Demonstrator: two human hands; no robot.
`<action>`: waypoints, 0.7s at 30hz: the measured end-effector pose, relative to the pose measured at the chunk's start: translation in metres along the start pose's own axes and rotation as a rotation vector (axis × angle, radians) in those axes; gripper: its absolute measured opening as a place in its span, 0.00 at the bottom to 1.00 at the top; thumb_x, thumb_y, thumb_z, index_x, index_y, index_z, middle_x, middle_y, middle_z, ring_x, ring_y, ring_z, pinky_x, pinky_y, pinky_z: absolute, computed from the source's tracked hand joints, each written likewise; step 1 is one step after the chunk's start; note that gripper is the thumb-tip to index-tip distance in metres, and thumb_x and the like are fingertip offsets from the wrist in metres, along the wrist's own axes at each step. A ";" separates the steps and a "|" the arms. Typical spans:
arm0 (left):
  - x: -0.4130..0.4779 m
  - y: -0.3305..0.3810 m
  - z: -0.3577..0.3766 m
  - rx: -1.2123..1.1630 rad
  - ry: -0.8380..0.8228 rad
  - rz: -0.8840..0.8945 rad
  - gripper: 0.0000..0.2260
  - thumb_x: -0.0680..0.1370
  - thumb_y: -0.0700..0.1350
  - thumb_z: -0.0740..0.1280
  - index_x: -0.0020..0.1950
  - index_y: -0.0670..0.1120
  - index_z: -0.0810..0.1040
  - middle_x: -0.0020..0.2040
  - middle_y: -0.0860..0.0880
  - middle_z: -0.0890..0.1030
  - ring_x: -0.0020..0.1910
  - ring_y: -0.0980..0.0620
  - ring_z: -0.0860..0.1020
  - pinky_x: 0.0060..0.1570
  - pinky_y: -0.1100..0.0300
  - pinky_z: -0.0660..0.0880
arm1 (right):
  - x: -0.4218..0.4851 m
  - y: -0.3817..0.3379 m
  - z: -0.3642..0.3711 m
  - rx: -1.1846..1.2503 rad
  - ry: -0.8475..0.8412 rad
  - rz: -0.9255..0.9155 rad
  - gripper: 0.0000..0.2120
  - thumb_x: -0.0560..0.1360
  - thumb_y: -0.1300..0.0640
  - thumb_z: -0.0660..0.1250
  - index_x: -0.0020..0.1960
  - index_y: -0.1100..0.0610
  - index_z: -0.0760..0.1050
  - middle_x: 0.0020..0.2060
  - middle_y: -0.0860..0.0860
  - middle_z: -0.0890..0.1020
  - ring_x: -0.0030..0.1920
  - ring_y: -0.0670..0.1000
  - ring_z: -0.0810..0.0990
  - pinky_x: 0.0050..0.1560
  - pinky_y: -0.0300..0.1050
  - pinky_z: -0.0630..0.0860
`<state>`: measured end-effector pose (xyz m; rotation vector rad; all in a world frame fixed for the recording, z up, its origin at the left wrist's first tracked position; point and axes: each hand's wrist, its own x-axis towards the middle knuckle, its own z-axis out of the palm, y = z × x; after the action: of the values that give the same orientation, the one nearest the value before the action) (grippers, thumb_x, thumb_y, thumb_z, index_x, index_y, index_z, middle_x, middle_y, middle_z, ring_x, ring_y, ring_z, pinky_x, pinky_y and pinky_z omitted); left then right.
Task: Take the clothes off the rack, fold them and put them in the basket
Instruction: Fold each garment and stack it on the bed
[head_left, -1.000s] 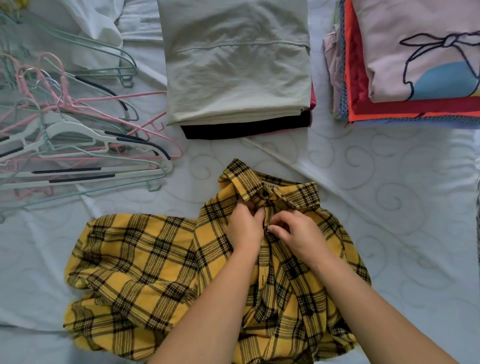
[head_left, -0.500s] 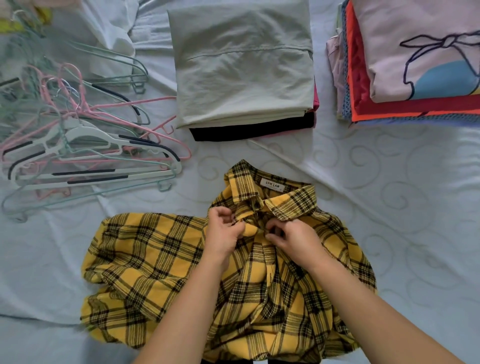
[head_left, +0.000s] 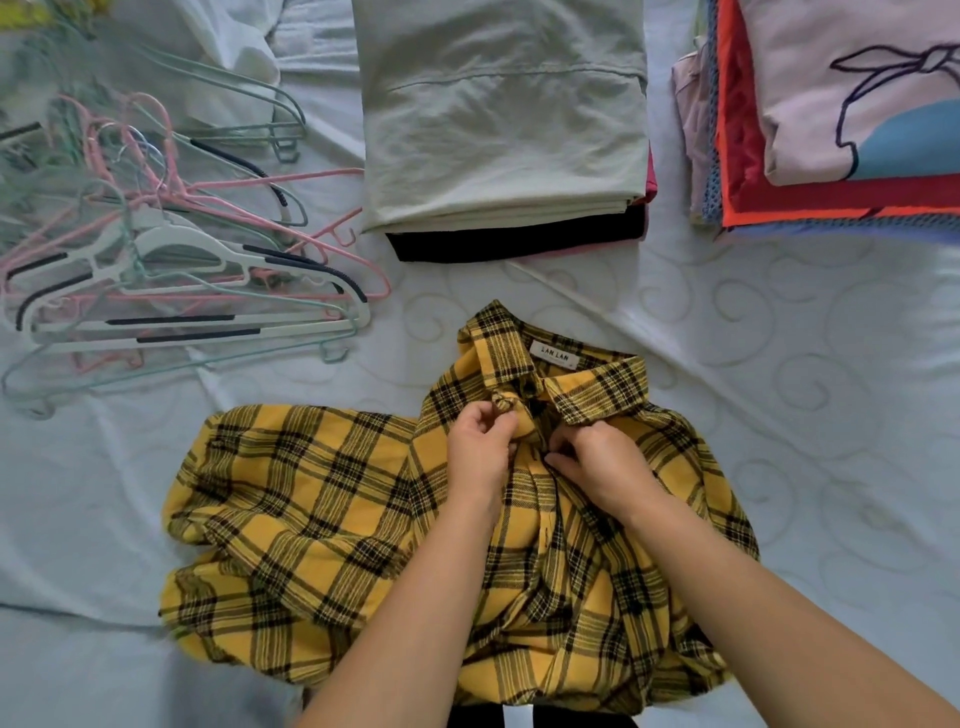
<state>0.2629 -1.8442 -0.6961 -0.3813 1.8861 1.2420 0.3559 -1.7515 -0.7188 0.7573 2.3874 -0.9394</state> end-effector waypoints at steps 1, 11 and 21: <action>-0.003 0.000 -0.001 -0.015 0.004 0.026 0.06 0.76 0.36 0.65 0.43 0.47 0.74 0.43 0.47 0.79 0.41 0.53 0.76 0.40 0.63 0.74 | -0.002 -0.001 -0.001 0.045 -0.002 0.024 0.08 0.77 0.51 0.64 0.51 0.54 0.78 0.46 0.50 0.81 0.47 0.51 0.79 0.47 0.44 0.76; -0.041 0.002 -0.026 0.490 0.002 0.532 0.04 0.75 0.42 0.69 0.42 0.51 0.78 0.41 0.59 0.76 0.42 0.65 0.75 0.44 0.75 0.71 | -0.044 -0.017 -0.038 0.415 0.389 0.148 0.03 0.73 0.57 0.68 0.42 0.51 0.75 0.38 0.42 0.75 0.39 0.40 0.73 0.39 0.33 0.69; -0.047 -0.009 -0.010 0.470 -0.110 0.324 0.05 0.74 0.40 0.69 0.48 0.48 0.79 0.41 0.52 0.80 0.41 0.55 0.78 0.40 0.67 0.74 | -0.047 -0.033 -0.025 0.559 0.250 0.160 0.03 0.74 0.59 0.68 0.44 0.52 0.77 0.36 0.41 0.77 0.37 0.38 0.74 0.37 0.28 0.71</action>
<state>0.2931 -1.8655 -0.6641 0.2462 2.1198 0.9478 0.3640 -1.7688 -0.6591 1.3149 2.2283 -1.5443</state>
